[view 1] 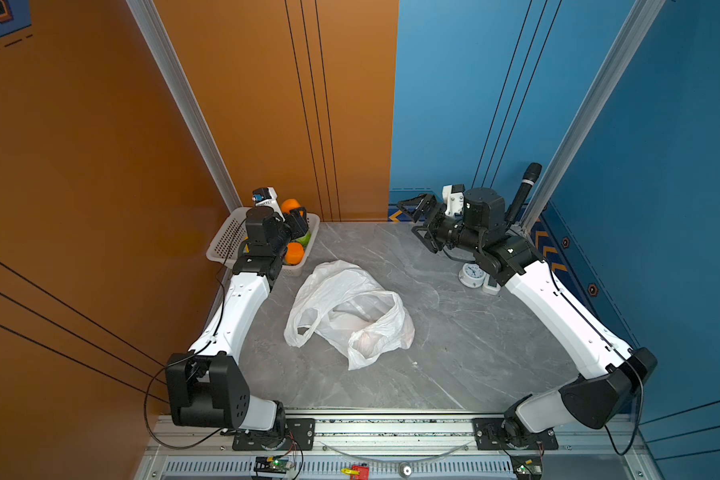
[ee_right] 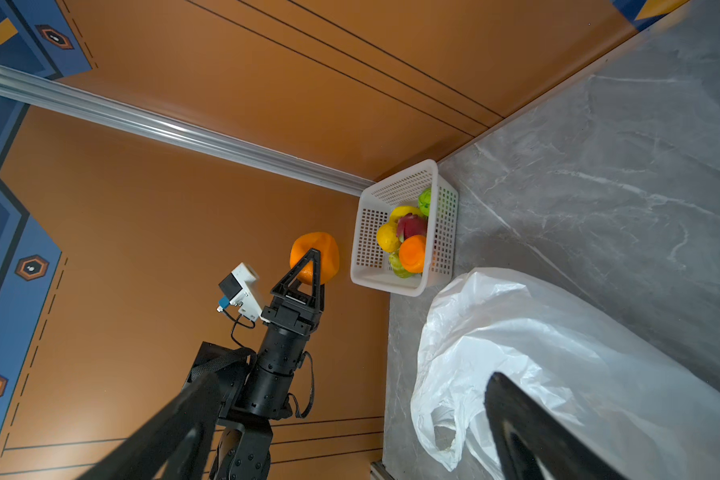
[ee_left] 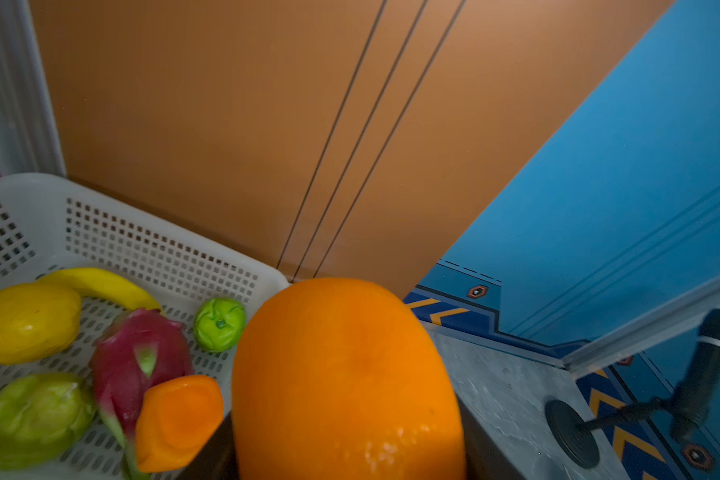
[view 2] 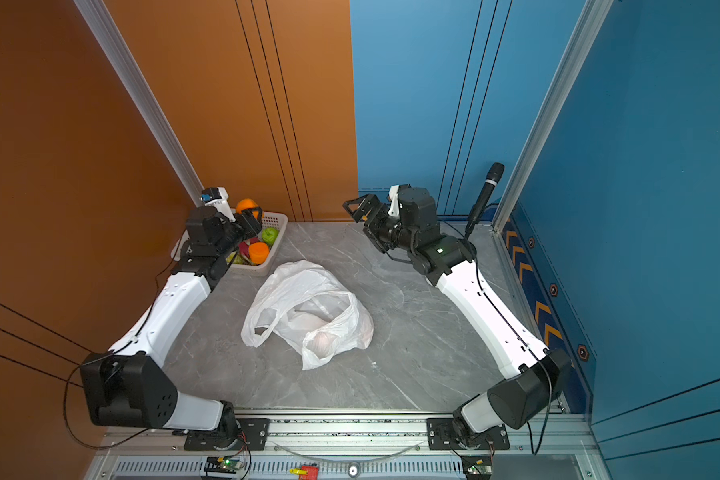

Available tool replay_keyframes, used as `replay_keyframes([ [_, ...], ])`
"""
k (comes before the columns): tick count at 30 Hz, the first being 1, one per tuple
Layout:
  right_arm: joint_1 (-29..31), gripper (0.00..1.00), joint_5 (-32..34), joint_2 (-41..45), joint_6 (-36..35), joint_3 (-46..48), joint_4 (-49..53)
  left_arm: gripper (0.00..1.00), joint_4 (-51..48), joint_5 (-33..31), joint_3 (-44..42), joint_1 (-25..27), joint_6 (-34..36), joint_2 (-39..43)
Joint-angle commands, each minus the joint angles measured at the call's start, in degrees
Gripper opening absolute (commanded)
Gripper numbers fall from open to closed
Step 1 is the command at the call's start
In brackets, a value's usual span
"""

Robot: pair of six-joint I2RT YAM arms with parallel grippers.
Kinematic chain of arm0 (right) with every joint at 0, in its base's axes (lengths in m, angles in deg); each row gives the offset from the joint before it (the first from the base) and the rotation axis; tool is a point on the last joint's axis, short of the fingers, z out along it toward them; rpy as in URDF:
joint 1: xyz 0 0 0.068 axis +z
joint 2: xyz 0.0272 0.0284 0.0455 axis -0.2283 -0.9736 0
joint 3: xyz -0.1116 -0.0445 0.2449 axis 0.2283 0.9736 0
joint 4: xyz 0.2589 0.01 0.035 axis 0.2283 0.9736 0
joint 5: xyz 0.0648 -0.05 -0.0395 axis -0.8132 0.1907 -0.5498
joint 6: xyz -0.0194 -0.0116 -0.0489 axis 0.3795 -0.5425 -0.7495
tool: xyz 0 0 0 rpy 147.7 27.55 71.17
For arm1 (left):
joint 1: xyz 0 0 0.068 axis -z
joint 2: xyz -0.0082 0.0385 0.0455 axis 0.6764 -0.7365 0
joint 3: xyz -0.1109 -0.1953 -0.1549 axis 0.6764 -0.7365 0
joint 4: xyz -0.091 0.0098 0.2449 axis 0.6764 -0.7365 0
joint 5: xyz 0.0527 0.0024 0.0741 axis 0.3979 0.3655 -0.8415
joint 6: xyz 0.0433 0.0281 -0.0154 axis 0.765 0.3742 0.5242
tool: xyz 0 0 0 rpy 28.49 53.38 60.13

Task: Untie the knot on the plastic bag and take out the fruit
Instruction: 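Carry the orange to the white basket with the left gripper while the right withdraws, then lower the orange into the basket with the left gripper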

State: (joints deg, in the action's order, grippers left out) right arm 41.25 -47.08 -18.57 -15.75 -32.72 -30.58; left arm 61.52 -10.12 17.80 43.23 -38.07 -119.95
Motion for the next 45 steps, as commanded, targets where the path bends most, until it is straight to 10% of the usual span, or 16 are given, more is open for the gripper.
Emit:
replay_keyframes([
  [1, -2.3, 1.0, -3.8, -2.3, -2.3, -1.9, 4.5, 0.44, 2.4, -3.9, 2.1, -2.5, -6.1, -3.7],
  [22, -8.1, 1.0, -15.6, -21.5, 0.4, -18.9, 6.9, 0.46, 3.7, -4.3, 24.4, -14.2, -30.1, -36.9],
  [45, -9.2, 1.0, -18.8, -31.4, 3.9, -31.4, 10.3, 0.69, -12.6, 1.0, 62.6, -19.0, -33.0, -64.5],
])
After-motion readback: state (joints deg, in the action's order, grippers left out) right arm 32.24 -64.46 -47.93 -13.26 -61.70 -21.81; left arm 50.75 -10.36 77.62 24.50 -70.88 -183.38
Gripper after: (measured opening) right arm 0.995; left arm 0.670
